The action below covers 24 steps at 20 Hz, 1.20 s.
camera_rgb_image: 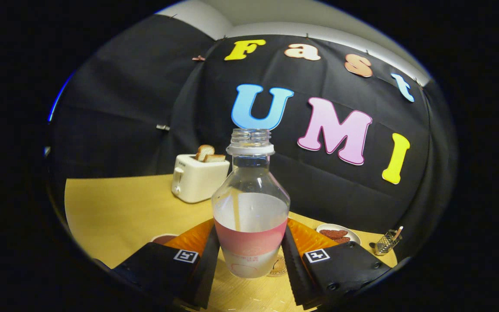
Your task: Take the bottle from table, then pour the juice into the cup, finally place the bottle on the coaster
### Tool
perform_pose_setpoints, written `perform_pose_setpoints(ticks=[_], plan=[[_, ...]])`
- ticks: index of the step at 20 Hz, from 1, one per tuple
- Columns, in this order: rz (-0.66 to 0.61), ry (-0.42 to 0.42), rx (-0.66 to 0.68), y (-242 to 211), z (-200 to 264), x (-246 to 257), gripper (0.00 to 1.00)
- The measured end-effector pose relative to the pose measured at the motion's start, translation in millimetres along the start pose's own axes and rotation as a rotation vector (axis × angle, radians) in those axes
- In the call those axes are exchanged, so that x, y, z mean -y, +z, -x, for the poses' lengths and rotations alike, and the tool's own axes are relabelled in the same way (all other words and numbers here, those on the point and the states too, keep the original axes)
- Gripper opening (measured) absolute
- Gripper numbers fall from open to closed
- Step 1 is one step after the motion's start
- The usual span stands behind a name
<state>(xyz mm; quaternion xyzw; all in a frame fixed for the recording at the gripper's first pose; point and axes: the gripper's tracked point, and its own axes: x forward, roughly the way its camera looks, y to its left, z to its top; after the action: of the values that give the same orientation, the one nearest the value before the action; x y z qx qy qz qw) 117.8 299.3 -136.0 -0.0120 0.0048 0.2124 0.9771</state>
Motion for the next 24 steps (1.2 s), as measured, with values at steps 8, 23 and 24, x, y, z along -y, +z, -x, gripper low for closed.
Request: perform_pose_setpoints(ticks=[8, 23, 24], plan=[[-0.179, -0.036, -0.016, -43.6, -54.6, 60.9, 0.74], [-0.252, -0.066, -0.134, -114.9, -81.5, 78.6, 0.76], [-0.248, -0.068, -0.142, -117.9, -80.8, 79.1, 0.76]])
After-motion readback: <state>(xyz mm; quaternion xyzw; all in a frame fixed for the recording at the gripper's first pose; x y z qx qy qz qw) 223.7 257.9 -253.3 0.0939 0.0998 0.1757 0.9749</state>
